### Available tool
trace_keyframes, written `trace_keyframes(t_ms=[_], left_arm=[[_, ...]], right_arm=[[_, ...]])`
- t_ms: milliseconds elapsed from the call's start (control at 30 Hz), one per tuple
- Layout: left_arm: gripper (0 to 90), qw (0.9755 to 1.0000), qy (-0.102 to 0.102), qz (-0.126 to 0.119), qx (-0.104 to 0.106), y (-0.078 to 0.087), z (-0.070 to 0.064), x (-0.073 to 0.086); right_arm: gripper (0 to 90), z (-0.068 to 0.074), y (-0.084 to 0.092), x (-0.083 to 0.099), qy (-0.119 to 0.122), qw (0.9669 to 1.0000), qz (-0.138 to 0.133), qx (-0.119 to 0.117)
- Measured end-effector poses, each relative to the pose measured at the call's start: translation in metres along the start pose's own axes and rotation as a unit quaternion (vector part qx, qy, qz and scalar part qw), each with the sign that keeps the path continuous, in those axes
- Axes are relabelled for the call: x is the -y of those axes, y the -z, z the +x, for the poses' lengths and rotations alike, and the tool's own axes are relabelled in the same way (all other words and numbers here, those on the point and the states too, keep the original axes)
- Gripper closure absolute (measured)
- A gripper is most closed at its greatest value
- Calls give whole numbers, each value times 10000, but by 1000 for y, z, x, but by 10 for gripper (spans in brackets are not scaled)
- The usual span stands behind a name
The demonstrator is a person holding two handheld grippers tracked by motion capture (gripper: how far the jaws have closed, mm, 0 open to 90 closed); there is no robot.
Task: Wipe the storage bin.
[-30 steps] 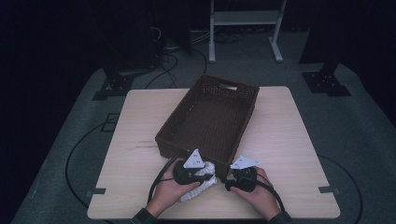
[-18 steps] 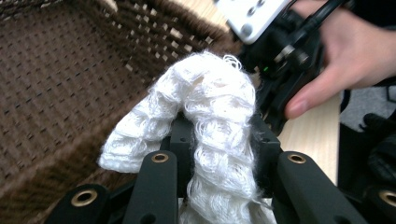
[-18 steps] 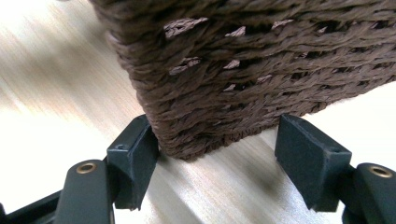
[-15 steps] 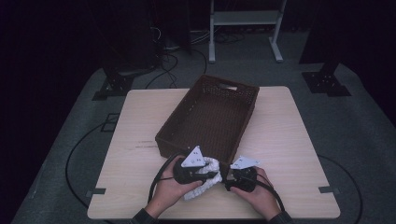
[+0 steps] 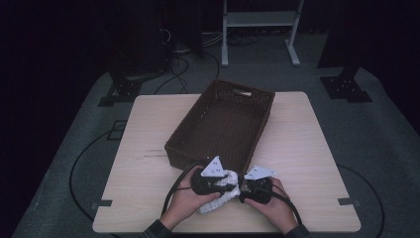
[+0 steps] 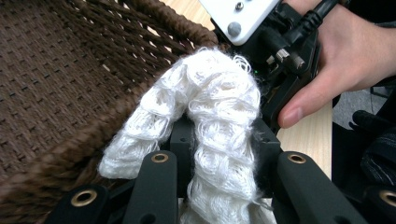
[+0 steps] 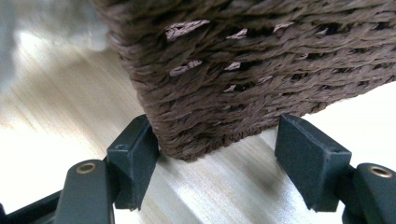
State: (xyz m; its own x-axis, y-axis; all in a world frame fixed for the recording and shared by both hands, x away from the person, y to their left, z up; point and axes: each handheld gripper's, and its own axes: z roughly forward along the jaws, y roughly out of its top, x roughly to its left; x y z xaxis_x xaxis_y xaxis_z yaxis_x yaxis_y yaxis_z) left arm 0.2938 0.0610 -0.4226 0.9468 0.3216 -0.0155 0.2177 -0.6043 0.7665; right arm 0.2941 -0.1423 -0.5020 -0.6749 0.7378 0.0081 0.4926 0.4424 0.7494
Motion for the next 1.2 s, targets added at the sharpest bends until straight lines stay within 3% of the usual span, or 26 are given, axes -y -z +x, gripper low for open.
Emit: trace_keyframes(t_ms=[200,500,733,900,1200], left_arm=[[689,9998,46,169,76,-12,2,6],[688,9978,146,631,130,-34,7,25],[686,9989,70,462,78,-17,3,21],[684,9992,185,351,-12,2,6,24],[683,9986,376,305,-210,24,13,40]], right_arm=[[298,0,0,0,19,10000,-9,2],[299,0,0,0,-1,10000,0,4],[300,0,0,0,8,10000,0,-2],[315,-1,1,1,41,10000,-21,-36],[493,-5,13,6,239,9989,-14,-395]])
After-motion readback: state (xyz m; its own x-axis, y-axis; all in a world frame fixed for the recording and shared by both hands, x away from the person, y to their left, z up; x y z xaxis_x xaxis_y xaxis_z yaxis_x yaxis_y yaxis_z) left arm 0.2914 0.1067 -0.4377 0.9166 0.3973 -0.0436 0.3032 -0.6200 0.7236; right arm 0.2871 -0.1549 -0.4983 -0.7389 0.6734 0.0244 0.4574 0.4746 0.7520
